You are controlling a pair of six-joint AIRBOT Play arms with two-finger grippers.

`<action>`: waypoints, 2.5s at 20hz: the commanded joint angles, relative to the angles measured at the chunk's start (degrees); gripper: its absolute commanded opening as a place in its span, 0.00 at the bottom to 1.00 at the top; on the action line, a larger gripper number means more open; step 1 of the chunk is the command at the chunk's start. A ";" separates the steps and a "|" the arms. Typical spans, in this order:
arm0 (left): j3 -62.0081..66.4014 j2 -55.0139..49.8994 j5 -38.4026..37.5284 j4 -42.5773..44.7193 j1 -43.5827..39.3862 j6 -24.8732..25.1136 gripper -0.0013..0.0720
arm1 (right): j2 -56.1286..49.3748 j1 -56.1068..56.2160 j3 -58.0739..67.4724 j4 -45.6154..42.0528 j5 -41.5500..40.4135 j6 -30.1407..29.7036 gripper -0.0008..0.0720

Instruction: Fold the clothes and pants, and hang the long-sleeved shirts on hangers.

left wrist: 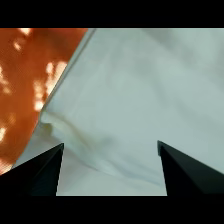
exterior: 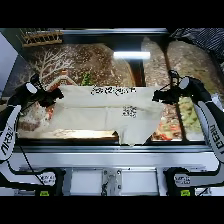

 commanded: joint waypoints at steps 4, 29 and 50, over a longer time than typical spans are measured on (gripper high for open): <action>-10.49 16.17 -6.43 3.67 9.14 0.26 0.87 | 16.44 -6.25 -0.37 -5.77 8.11 -0.81 0.81; -30.56 19.43 2.25 -7.41 5.64 2.45 0.02 | 24.72 -7.26 -26.73 5.42 12.57 -0.85 0.82; -31.01 30.82 -10.32 0.33 10.29 5.88 0.02 | 31.34 10.12 -37.20 5.35 10.84 -1.46 0.03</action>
